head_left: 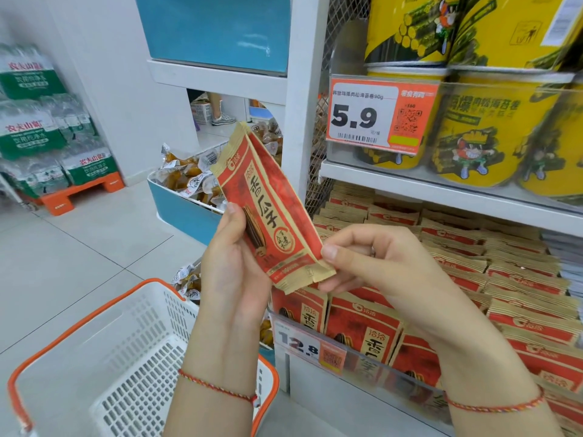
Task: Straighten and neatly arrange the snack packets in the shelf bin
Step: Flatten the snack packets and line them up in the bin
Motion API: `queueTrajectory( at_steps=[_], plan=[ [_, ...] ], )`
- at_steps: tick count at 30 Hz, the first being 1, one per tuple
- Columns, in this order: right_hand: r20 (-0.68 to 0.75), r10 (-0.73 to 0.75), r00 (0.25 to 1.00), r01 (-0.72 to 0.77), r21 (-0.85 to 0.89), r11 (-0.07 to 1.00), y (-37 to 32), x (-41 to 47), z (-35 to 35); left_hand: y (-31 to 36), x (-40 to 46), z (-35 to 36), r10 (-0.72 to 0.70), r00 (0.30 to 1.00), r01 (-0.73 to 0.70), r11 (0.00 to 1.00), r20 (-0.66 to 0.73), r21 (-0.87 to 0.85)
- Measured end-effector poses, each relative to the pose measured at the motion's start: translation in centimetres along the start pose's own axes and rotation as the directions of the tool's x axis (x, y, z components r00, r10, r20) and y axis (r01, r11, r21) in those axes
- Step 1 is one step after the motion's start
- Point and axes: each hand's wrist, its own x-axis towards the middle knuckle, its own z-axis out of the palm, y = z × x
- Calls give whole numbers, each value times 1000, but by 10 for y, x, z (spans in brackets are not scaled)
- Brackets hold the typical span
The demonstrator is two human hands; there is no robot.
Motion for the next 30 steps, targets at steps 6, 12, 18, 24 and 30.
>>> queueTrajectory(
  at_steps=[6,12,18,24,30],
  plan=[
    [-40,32,999,-30,46,998,1,1,-4,4,-2,5,-73,997,73,997,27,12],
    [-54,158,986,-132,328,935,3,1,-8,9,-12,11,11,986,4,996,169,-86],
    [-102,164,981,-143,186,972,6,1,-4,4,-21,22,18,985,-8,998,171,-59],
    [-486,-132,864,139,-21,990,0,0,-9,13,-31,28,-18,984,-75,859,175,507],
    [-433,-223,873,237,-24,971,-9,-4,-1,4,-30,28,120,971,-241,496,209,834]
  ],
)
